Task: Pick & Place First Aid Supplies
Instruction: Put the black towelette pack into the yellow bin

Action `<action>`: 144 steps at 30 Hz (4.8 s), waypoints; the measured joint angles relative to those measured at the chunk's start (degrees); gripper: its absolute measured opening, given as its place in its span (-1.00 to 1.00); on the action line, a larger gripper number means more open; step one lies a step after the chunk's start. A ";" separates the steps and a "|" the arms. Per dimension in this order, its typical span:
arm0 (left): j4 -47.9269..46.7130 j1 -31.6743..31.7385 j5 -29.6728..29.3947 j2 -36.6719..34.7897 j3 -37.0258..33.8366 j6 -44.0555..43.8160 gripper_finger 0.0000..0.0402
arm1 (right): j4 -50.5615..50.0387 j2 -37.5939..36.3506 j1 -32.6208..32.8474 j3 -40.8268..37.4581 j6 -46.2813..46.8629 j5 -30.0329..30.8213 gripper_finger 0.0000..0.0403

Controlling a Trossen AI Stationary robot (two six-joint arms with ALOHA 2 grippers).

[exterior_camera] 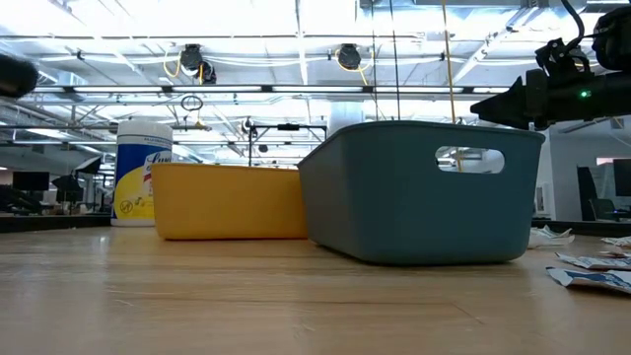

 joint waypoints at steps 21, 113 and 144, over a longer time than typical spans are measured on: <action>-6.32 18.88 5.40 -10.34 1.94 -10.58 -0.97 | 0.00 0.00 -0.01 0.00 0.02 0.00 0.60; -26.04 38.97 2.39 -4.87 13.91 4.97 -0.05 | 0.00 0.07 -0.02 0.00 0.01 0.00 0.60; -15.72 -2.81 9.40 -3.02 1.43 -24.47 -0.05 | 0.00 0.07 -0.02 0.00 0.02 0.03 0.60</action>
